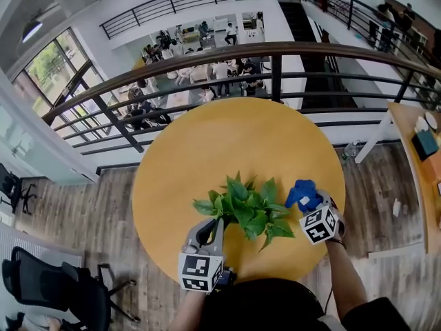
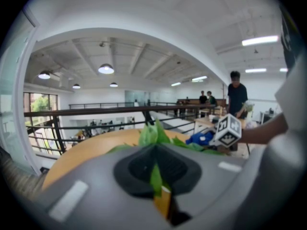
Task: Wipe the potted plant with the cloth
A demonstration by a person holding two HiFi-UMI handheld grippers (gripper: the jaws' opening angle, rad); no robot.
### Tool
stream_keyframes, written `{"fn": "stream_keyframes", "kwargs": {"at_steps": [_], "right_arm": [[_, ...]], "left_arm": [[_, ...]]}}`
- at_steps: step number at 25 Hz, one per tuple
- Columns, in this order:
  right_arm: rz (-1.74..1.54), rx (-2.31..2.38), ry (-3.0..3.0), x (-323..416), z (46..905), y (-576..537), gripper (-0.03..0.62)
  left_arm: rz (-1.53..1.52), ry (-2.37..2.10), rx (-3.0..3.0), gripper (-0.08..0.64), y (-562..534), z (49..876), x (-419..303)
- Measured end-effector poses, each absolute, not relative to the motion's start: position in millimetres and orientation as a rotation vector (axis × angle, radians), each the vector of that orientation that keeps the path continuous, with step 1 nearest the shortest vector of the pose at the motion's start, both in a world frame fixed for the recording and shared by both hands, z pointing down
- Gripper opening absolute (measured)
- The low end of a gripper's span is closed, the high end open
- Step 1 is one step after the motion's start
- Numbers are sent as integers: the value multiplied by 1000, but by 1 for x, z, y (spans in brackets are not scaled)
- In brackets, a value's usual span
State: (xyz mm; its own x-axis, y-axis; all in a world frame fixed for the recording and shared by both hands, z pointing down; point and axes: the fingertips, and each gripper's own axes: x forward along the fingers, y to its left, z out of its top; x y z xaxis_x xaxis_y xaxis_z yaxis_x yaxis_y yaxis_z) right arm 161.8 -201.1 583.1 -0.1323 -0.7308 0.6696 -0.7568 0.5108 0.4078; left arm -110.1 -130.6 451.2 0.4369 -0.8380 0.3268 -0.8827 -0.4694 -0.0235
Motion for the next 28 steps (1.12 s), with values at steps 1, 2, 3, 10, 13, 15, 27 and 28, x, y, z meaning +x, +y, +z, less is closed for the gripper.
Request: {"fn": "stream_keyframes", "kwargs": {"at_steps": [1, 2, 3, 10, 13, 15, 27, 28], "right_arm": [[49, 1249, -1858, 172, 583, -198, 161], [54, 1271, -1854, 180, 579, -194, 161], [54, 1299, -1864, 184, 571, -192, 161], [-29, 1319, -2205, 118, 488, -183, 161], [-48, 1231, -2167, 108, 508, -166, 161], [-23, 1209, -2095, 123, 531, -154, 161], [-170, 1277, -1903, 174, 508, -165, 161], [-190, 1298, -1983, 158, 488, -169, 161]], "left_arm": [[444, -1527, 2533, 2, -130, 452, -109], [443, -1524, 2533, 2, -129, 452, -108], [443, -1522, 2534, 2, -129, 453, -107], [446, -1518, 2536, 2, -131, 455, -105], [449, -1512, 2535, 2, -131, 456, -108], [446, -1511, 2536, 2, -131, 456, -110], [446, -1521, 2535, 2, -133, 454, -111], [447, -1523, 2533, 2, -132, 453, -111]]}}
